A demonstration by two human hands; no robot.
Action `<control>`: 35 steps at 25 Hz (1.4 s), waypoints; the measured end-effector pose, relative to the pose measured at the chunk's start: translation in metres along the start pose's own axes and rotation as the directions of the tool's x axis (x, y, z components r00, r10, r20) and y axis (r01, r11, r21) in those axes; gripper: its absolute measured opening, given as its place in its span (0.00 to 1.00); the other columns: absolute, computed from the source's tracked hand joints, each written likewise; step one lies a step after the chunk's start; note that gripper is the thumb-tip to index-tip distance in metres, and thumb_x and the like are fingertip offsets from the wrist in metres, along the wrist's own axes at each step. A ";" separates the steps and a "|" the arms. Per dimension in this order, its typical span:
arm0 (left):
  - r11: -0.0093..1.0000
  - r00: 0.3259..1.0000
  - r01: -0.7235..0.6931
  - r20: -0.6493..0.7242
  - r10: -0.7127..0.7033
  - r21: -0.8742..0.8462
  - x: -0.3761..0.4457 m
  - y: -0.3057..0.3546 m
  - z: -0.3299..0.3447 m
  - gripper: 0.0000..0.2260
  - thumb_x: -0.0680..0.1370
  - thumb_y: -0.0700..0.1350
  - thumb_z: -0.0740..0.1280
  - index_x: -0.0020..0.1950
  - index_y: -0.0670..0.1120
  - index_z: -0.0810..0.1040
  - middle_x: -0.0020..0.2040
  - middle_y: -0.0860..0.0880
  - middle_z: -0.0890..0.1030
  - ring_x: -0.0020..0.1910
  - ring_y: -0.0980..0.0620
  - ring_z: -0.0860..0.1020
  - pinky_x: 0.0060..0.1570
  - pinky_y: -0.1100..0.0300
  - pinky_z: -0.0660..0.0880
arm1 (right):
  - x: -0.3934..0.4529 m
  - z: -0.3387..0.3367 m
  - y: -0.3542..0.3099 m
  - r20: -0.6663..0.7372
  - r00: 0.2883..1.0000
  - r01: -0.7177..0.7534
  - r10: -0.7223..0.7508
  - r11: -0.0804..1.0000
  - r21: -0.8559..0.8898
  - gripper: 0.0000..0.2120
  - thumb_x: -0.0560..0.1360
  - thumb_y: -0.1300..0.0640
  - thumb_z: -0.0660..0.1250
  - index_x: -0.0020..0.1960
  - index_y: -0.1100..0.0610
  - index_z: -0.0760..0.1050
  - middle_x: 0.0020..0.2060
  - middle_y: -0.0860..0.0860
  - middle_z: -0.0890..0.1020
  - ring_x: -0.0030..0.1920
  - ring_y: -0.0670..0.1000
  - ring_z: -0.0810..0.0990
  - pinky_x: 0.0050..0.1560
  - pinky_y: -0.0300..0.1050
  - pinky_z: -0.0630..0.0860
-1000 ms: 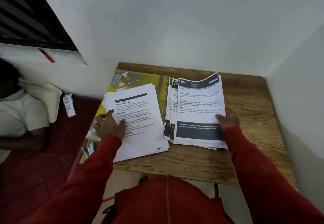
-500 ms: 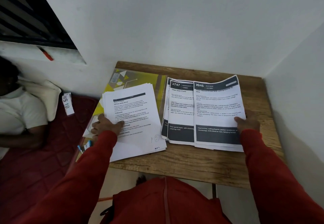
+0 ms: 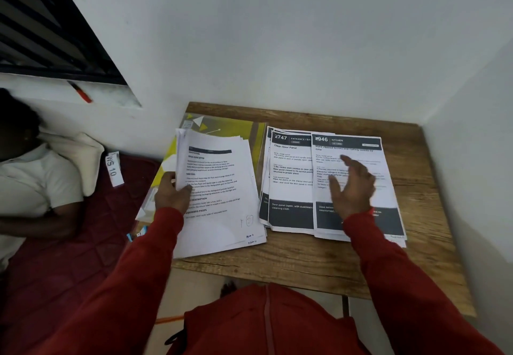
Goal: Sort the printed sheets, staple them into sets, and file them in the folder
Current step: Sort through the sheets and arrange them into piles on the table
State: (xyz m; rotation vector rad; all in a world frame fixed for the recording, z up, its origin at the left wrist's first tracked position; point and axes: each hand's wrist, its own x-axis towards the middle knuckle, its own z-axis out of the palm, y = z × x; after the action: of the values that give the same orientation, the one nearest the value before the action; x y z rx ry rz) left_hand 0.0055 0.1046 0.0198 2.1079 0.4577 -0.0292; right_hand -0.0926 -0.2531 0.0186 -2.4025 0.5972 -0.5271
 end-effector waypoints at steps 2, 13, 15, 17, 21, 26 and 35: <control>0.992 0.998 -0.042 0.034 0.046 -0.116 -0.001 0.008 -0.013 0.13 0.73 0.33 0.70 0.54 0.43 0.74 0.49 0.42 0.79 0.41 0.47 0.77 0.40 0.61 0.75 | -0.012 0.018 -0.034 0.215 0.972 0.031 -0.093 0.961 0.274 0.25 0.75 0.54 0.70 0.70 0.54 0.68 0.60 0.53 0.76 0.56 0.52 0.75 0.56 0.51 0.74; 0.728 0.903 0.126 0.381 0.197 -0.674 -0.020 0.049 -0.063 0.26 0.69 0.42 0.76 0.65 0.42 0.75 0.61 0.41 0.81 0.57 0.42 0.81 0.52 0.47 0.79 | -0.010 0.028 -0.151 0.518 0.855 -0.447 0.022 0.537 0.715 0.12 0.70 0.59 0.76 0.51 0.55 0.78 0.47 0.56 0.85 0.45 0.53 0.83 0.46 0.49 0.81; 0.715 0.882 0.186 0.435 0.180 -0.673 -0.025 0.053 -0.051 0.24 0.71 0.47 0.74 0.65 0.44 0.76 0.59 0.42 0.82 0.54 0.44 0.82 0.48 0.52 0.81 | 0.001 0.023 -0.144 0.476 0.875 -0.450 0.092 0.517 0.728 0.06 0.74 0.55 0.72 0.47 0.58 0.81 0.44 0.56 0.86 0.42 0.53 0.83 0.45 0.50 0.81; 0.720 0.898 0.205 0.419 0.131 -0.663 -0.024 0.060 -0.038 0.17 0.78 0.45 0.67 0.66 0.43 0.74 0.55 0.43 0.83 0.48 0.48 0.84 0.43 0.56 0.81 | 0.013 0.015 -0.133 0.447 0.869 -0.491 0.210 0.473 0.731 0.08 0.76 0.54 0.70 0.44 0.58 0.82 0.40 0.54 0.85 0.41 0.52 0.82 0.46 0.47 0.80; 0.760 0.918 0.157 0.377 0.124 -0.631 -0.012 0.072 -0.025 0.15 0.80 0.40 0.63 0.67 0.41 0.72 0.54 0.44 0.82 0.42 0.52 0.84 0.40 0.58 0.81 | 0.035 0.004 -0.110 0.393 0.850 -0.513 0.349 0.385 0.767 0.08 0.78 0.57 0.67 0.42 0.57 0.81 0.37 0.49 0.85 0.41 0.52 0.82 0.51 0.50 0.79; 0.829 0.898 0.070 0.397 0.189 -0.554 -0.017 0.085 -0.014 0.26 0.71 0.45 0.75 0.68 0.42 0.74 0.54 0.48 0.83 0.48 0.52 0.83 0.44 0.59 0.80 | 0.025 -0.012 -0.108 0.557 0.803 -0.596 0.213 0.253 0.762 0.09 0.76 0.64 0.69 0.55 0.63 0.79 0.49 0.58 0.85 0.43 0.55 0.84 0.51 0.56 0.81; 0.734 0.896 0.096 0.379 0.231 -0.673 -0.028 0.104 0.000 0.10 0.81 0.51 0.63 0.60 0.52 0.78 0.59 0.46 0.82 0.59 0.43 0.80 0.62 0.40 0.73 | 0.025 -0.019 -0.091 0.431 0.864 -0.491 0.261 0.251 0.834 0.07 0.75 0.67 0.68 0.51 0.60 0.81 0.48 0.56 0.86 0.47 0.56 0.84 0.55 0.56 0.79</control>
State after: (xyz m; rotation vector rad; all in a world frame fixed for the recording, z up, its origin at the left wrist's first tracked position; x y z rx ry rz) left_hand 0.0142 0.0455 0.1088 1.3189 0.0752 -0.2565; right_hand -0.0553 -0.2092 0.0962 -1.0811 0.5352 -0.2511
